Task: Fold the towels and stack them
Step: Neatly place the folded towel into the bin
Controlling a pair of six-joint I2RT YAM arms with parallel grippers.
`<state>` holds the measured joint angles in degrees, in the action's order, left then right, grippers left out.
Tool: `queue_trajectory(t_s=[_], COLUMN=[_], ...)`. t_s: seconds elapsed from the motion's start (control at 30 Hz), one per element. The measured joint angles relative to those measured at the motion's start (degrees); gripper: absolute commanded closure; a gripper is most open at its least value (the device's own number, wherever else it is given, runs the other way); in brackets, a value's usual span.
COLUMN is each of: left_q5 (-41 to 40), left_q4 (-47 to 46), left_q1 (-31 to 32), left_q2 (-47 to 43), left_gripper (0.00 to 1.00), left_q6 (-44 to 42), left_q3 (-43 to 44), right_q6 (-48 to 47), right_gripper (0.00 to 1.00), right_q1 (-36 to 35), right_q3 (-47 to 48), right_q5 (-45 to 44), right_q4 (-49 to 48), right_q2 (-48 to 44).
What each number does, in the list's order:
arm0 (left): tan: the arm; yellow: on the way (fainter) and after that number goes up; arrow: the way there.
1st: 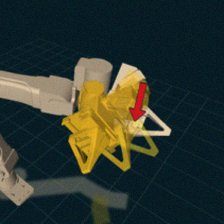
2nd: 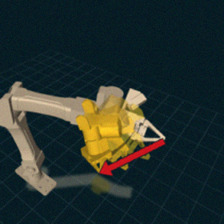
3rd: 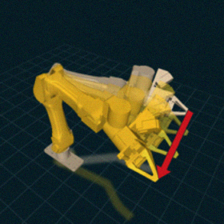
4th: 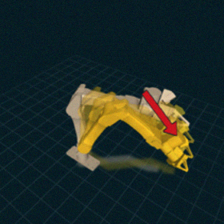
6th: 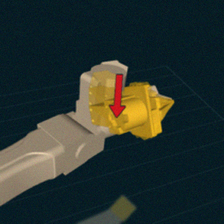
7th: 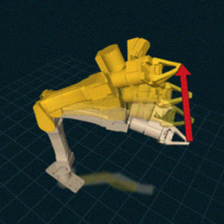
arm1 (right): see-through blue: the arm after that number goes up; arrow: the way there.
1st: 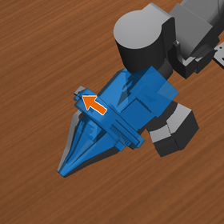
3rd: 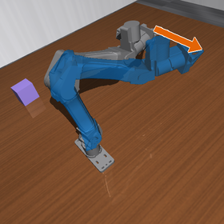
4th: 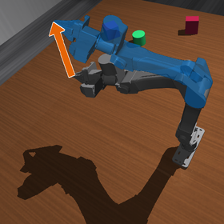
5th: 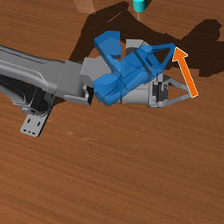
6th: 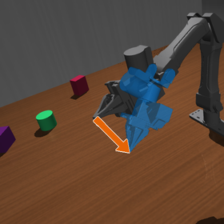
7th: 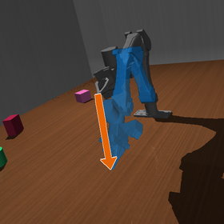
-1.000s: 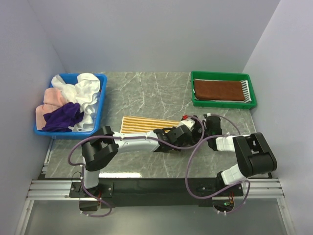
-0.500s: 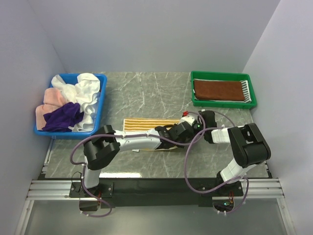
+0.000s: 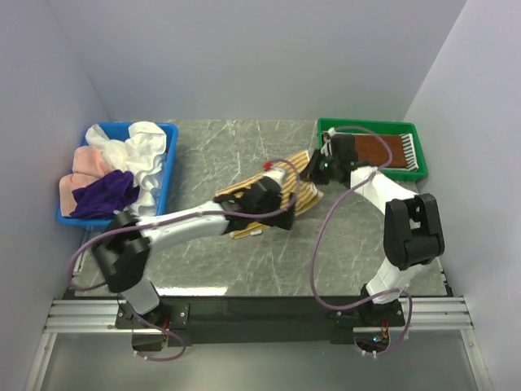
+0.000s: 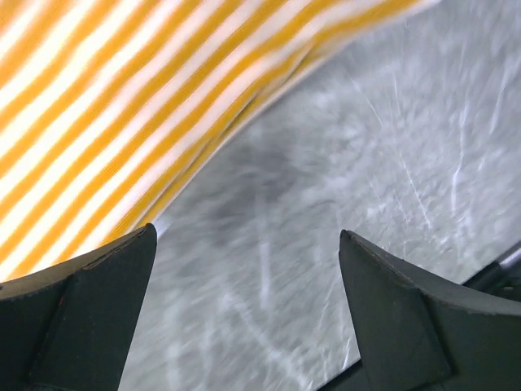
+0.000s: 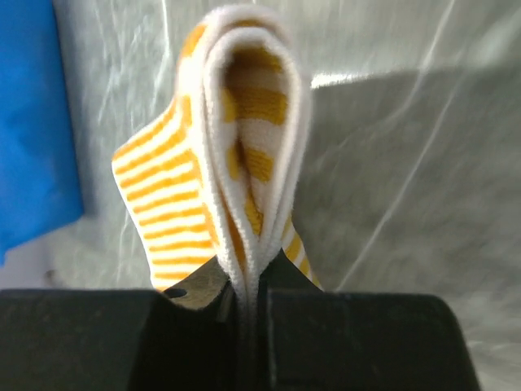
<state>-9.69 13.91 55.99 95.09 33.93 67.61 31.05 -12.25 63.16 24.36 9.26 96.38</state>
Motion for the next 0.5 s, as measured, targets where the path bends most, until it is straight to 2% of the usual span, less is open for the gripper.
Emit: queue_trajectory(t_s=[0.13,0.23,0.37,0.5], left_q5=[2.8,3.6,2.3,0.7], left_q4=[2.3,6.1,10.8,11.5], left_q1=[-8.9,-18.5,-28.9,-32.6], left_q2=[-11.3,-17.6,-21.6,-22.1], left_gripper=[0.0,0.01,0.01,0.0], left_q6=[0.0,-1.4,-4.9,-7.4], left_q3=[-5.0,-5.7,-5.7,-6.8], right_q6=[-6.8,-10.8,-15.5,-20.5], right_gripper=[1.0,1.0,1.0,1.0], right_q1=[1.3,2.8,4.5,6.4], right_q3=[15.1,25.7,40.3,53.4], right_q5=[-3.8,-6.0,-9.3,-13.7], right_q4=[8.2,13.6,22.1,30.8], right_q2=[5.0,9.2,15.6,20.4])
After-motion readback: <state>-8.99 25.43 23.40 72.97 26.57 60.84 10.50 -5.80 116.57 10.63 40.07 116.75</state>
